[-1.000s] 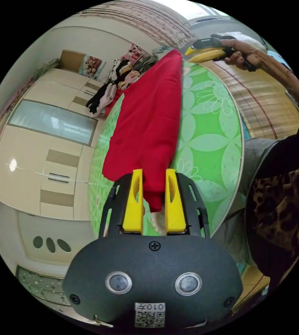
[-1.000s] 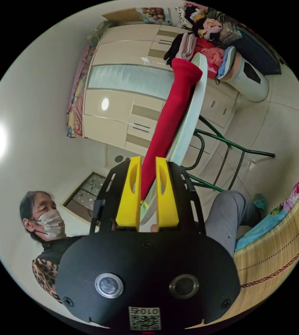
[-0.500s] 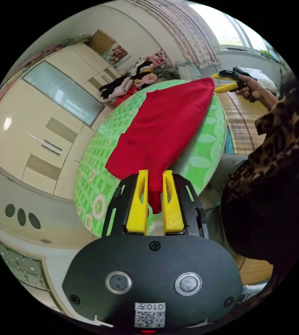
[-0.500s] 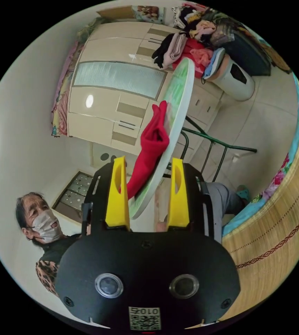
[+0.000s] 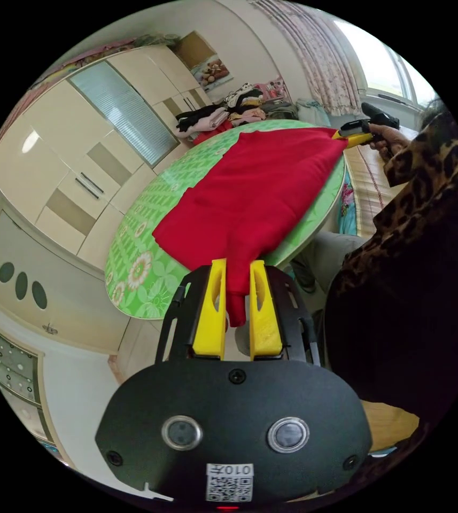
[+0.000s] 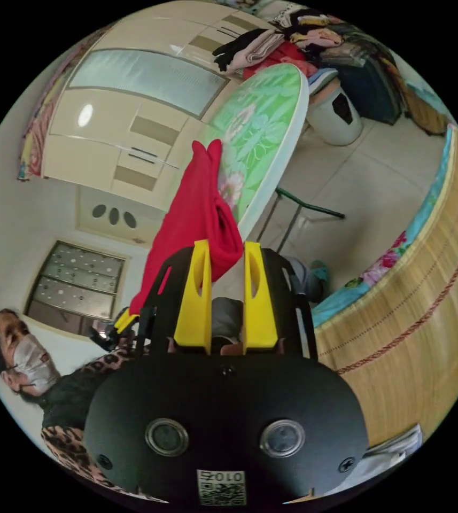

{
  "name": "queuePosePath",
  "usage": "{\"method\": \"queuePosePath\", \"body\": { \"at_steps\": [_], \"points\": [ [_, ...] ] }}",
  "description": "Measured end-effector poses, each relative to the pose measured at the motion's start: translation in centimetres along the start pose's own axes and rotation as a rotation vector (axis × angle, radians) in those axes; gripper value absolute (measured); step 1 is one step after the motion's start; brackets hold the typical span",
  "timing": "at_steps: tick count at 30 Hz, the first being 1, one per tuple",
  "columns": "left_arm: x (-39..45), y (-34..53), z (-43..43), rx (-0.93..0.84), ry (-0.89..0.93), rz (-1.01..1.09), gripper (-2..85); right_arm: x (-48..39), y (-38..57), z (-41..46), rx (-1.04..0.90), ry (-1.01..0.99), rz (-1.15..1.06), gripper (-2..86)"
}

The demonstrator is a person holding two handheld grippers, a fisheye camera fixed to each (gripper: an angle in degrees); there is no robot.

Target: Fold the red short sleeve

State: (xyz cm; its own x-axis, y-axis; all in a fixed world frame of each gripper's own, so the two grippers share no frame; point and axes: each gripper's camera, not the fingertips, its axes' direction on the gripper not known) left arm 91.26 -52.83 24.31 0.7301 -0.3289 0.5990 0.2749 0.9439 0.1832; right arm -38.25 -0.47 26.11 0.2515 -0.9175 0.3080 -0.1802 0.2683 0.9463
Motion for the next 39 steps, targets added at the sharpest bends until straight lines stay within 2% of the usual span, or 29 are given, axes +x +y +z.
{"method": "queuePosePath", "body": {
  "at_steps": [2, 6, 9, 14, 17, 19, 23, 26, 31, 35, 38, 39],
  "points": [
    [-0.6, 0.9, 0.5, 0.014, 0.014, -0.009, 5.1, -1.9, -0.8, -1.4, 0.014, 0.114, -0.026, 6.9],
    [-1.4, 2.3, 0.9, 0.047, 0.023, -0.013, 4.7, -4.9, -3.8, -5.6, 0.089, 0.072, -0.112, 5.5],
    [-2.2, 3.6, 1.4, 0.083, 0.048, -0.018, 4.4, -2.9, -7.6, -7.1, 0.101, -0.067, -0.086, 5.5],
    [-3.1, 5.7, 2.1, 0.140, 0.066, -0.037, 4.0, 0.6, -11.3, -7.6, 0.070, -0.124, 0.031, 6.7],
    [-3.5, 6.7, 2.4, 0.157, 0.075, -0.042, 3.8, 2.1, -12.3, -8.2, 0.053, -0.094, 0.068, 11.6],
    [-3.8, 7.2, 2.7, 0.163, 0.089, -0.045, 3.6, 3.6, -13.7, -8.1, 0.028, -0.168, 0.068, 13.7],
    [-4.6, 8.2, 3.1, 0.170, 0.117, -0.055, 3.2, 5.3, -15.5, -8.7, 0.036, -0.191, 0.039, 13.0],
    [-5.1, 8.5, 3.4, 0.168, 0.134, -0.068, 3.0, 7.4, -17.9, -9.7, 0.150, -0.229, 0.037, 11.1],
    [-5.4, 9.2, 3.7, 0.172, 0.136, -0.084, 2.7, 9.4, -25.7, -9.3, 0.125, -0.332, 0.050, 6.8],
    [-5.1, 9.5, 4.2, 0.194, 0.142, -0.080, 2.6, 5.3, -32.2, -11.2, 0.142, -0.315, -0.024, 6.2],
    [-5.5, 9.6, 4.5, 0.206, 0.156, -0.103, 2.5, -3.7, -39.1, -11.2, 0.081, -0.264, -0.176, 6.0],
    [-5.6, 9.7, 4.6, 0.210, 0.159, -0.108, 2.5, -9.3, -41.6, -10.4, 0.032, -0.200, -0.275, 5.9]
  ]
}}
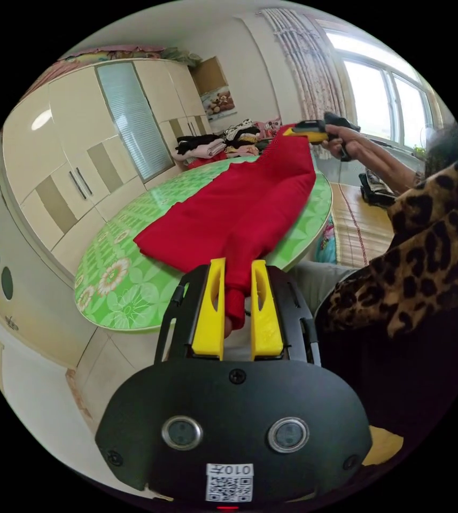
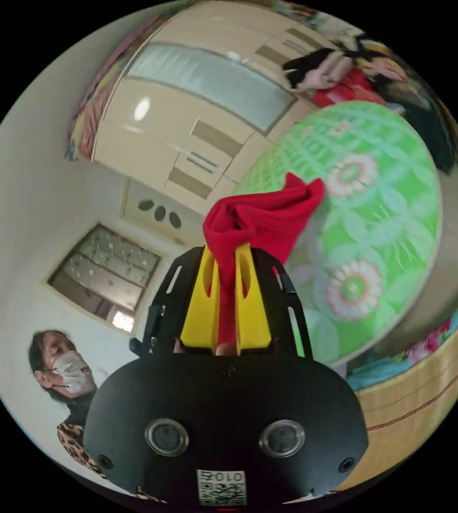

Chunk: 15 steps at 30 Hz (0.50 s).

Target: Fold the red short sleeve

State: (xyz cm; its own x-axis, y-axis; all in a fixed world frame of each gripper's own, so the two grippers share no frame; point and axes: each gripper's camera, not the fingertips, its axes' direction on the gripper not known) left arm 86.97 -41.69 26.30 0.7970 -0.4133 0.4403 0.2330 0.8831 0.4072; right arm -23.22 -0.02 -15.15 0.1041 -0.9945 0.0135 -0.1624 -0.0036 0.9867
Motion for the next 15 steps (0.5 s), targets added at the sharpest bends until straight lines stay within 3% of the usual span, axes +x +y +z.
{"method": "queuePosePath", "body": {
  "at_steps": [4, 7, 10, 15],
  "points": [
    [-0.4, 1.5, -0.1, 0.052, 0.020, -0.080, 2.2, -19.6, -8.7, 11.9, -0.289, 0.249, -0.456, 5.8],
    [-0.4, 2.4, -0.2, 0.070, 0.024, -0.102, 2.1, -30.1, -6.9, 23.4, -0.523, 0.376, -0.761, 5.8],
    [0.2, 2.6, -0.3, 0.073, 0.003, -0.093, 1.8, -32.5, -2.6, 33.8, -0.711, 0.422, -0.919, 5.8],
    [1.4, 2.9, -0.4, 0.054, -0.029, -0.063, 1.5, -25.7, -2.1, 42.0, -0.879, 0.308, -0.790, 5.8]
  ]
}}
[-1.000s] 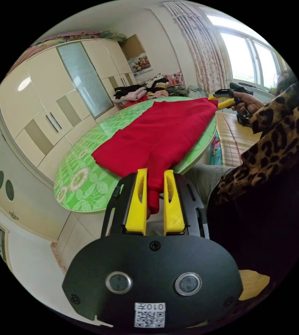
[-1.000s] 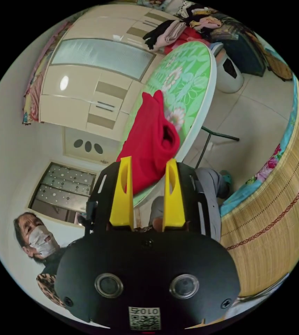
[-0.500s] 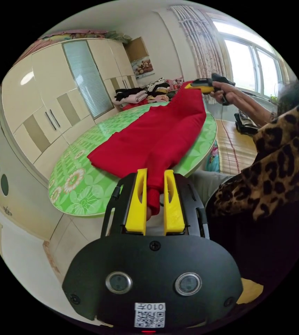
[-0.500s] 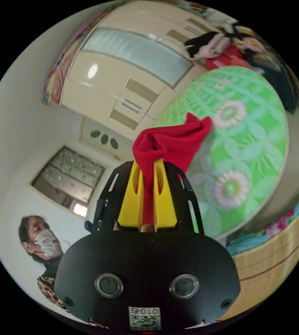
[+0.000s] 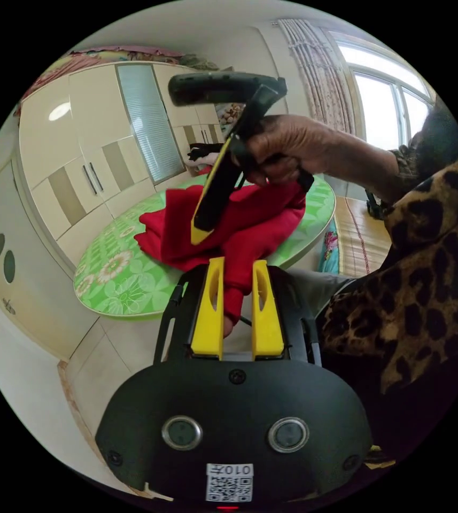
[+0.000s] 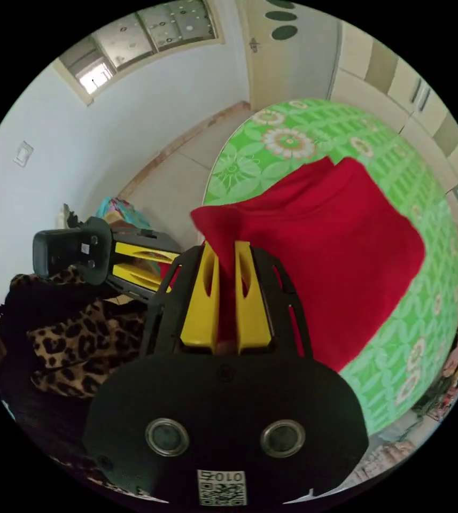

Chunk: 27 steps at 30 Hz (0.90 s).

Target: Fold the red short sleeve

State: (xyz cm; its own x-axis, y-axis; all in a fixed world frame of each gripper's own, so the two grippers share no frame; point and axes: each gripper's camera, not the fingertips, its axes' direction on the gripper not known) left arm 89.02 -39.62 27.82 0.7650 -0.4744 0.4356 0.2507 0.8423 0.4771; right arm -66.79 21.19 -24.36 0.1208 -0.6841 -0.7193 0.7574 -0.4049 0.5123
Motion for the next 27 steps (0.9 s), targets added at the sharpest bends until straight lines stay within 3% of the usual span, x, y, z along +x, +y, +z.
{"method": "queuePosePath", "body": {
  "at_steps": [8, 15, 20, 24, 27],
  "points": [
    [-0.6, 0.0, 0.0, 0.020, 0.070, -0.029, 1.4, 11.3, 5.5, -11.5, 0.362, -0.293, 0.027, 5.9],
    [0.9, -0.4, -0.1, -0.004, 0.049, -0.005, 1.6, 13.6, 1.7, 2.7, 0.055, -0.330, 0.012, 7.5],
    [2.4, -0.8, -0.8, -0.021, 0.023, 0.034, 2.3, 19.5, 2.9, 5.2, 0.062, -0.541, 0.073, 8.5],
    [2.6, -0.9, -0.8, -0.010, 0.053, 0.036, 2.9, 24.4, 6.0, 7.9, 0.125, -0.826, 0.125, 9.4],
    [2.6, -1.3, -0.8, 0.001, 0.083, -0.011, 3.8, 26.1, 11.2, 5.2, 0.301, -1.017, -0.035, 6.6]
  ]
}}
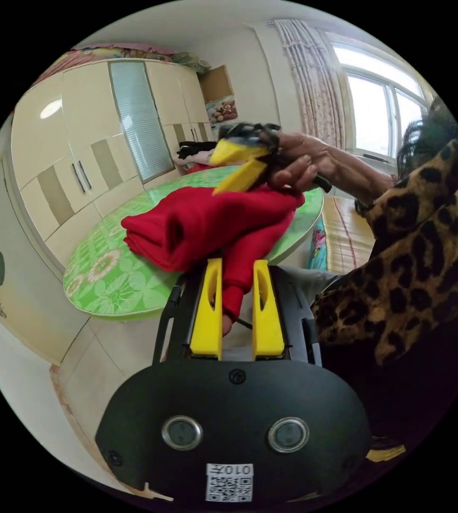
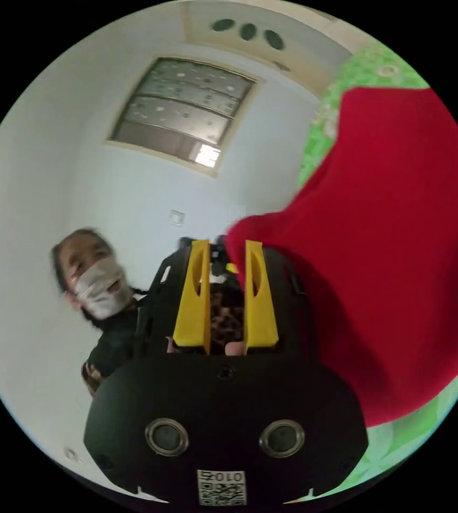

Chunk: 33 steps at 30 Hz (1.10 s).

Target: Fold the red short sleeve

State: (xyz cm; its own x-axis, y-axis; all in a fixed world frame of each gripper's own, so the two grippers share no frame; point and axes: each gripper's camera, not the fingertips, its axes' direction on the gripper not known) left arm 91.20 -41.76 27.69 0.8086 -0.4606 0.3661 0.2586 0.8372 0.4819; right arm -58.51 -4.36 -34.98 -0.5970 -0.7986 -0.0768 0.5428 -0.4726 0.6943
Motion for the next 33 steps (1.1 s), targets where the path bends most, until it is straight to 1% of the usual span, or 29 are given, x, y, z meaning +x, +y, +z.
{"method": "queuePosePath", "body": {
  "at_steps": [1, 3, 5, 7, 9, 11, 13, 14, 15, 16, 17, 19, 20, 21, 23, 24, 25, 26, 27, 28, 29, 30, 31, 33],
  "points": [
    [0.0, -0.2, 0.1, 0.006, 0.016, -0.030, 4.1, -0.9, 2.2, -1.3, 0.010, -0.019, -0.055, 4.9],
    [0.1, -0.5, 0.4, 0.023, 0.044, -0.072, 4.3, -1.0, 5.7, -3.0, 0.053, 0.038, -0.027, 3.8],
    [1.0, -1.5, 1.1, 0.041, 0.078, -0.106, 4.5, -0.5, 9.8, -4.9, 0.163, 0.084, 0.010, 3.3],
    [2.5, -3.2, 2.2, 0.043, 0.126, -0.103, 4.9, 0.4, 15.8, -7.1, 0.331, 0.085, 0.034, 3.0],
    [5.2, -5.5, 3.6, 0.040, 0.150, -0.049, 5.5, 0.5, 20.1, -8.5, 0.449, 0.119, 0.050, 2.8],
    [9.4, -9.4, 5.7, 0.007, 0.169, 0.067, 6.1, 0.0, 24.0, -9.7, 0.552, 0.167, 0.077, 2.7],
    [12.5, -11.6, 7.0, -0.004, 0.169, 0.180, 6.2, -1.6, 29.1, -11.0, 0.693, 0.285, 0.135, 2.7],
    [14.2, -12.4, 7.3, -0.017, 0.150, 0.248, 6.1, -2.1, 30.1, -11.1, 0.715, 0.319, 0.155, 2.7],
    [14.9, -12.6, 7.3, -0.017, 0.132, 0.273, 5.9, -3.3, 31.7, -10.8, 0.732, 0.394, 0.174, 2.6],
    [15.5, -12.5, 7.2, -0.014, 0.105, 0.297, 5.4, -4.7, 32.4, -9.8, 0.720, 0.449, 0.168, 2.5],
    [15.5, -12.2, 7.1, -0.008, 0.114, 0.297, 4.9, -5.3, 32.3, -9.1, 0.704, 0.458, 0.153, 2.5],
    [14.6, -12.1, 7.2, 0.003, 0.175, 0.247, 4.3, -6.8, 29.5, -5.9, 0.609, 0.385, 0.064, 2.4],
    [14.4, -12.4, 7.3, 0.002, 0.196, 0.227, 3.9, -7.1, 28.4, -5.1, 0.591, 0.368, 0.038, 2.3],
    [14.6, -12.5, 7.2, 0.003, 0.194, 0.228, 3.7, -7.6, 26.0, -3.5, 0.559, 0.344, 0.008, 2.3],
    [15.9, -12.3, 7.0, 0.007, 0.134, 0.260, 2.8, -7.5, 22.5, -1.6, 0.496, 0.323, 0.013, 2.3],
    [16.3, -12.0, 6.9, 0.010, 0.113, 0.269, 2.6, -6.6, 20.4, -0.3, 0.421, 0.350, 0.056, 2.3],
    [17.0, -11.4, 6.4, 0.011, 0.072, 0.295, 2.1, -4.7, 18.8, 1.4, 0.317, 0.435, 0.167, 2.2],
    [17.4, -10.5, 5.5, 0.003, 0.039, 0.318, 1.7, -3.4, 18.3, 2.5, 0.243, 0.470, 0.222, 2.2],
    [17.5, -10.0, 4.9, 0.000, 0.034, 0.325, 1.5, -1.1, 18.1, 4.4, 0.164, 0.439, 0.258, 2.2],
    [17.1, -8.8, 3.8, -0.009, 0.041, 0.331, 0.8, -0.1, 19.3, 4.5, 0.261, 0.326, 0.257, 2.1],
    [16.4, -7.4, 2.7, -0.015, 0.059, 0.319, 0.4, 0.2, 19.7, 4.7, 0.285, 0.293, 0.252, 2.1],
    [15.8, -6.7, 2.2, -0.026, 0.059, 0.300, 0.2, 0.0, 20.0, 5.5, 0.276, 0.286, 0.222, 2.0],
    [14.2, -5.5, 1.5, -0.059, 0.052, 0.248, 0.0, -0.5, 20.0, 6.4, 0.270, 0.291, 0.210, 2.0],
    [11.0, -4.4, 0.1, -0.057, 0.046, 0.129, -0.2, -1.6, 19.8, 8.1, 0.266, 0.325, 0.202, 2.0]
  ]
}}
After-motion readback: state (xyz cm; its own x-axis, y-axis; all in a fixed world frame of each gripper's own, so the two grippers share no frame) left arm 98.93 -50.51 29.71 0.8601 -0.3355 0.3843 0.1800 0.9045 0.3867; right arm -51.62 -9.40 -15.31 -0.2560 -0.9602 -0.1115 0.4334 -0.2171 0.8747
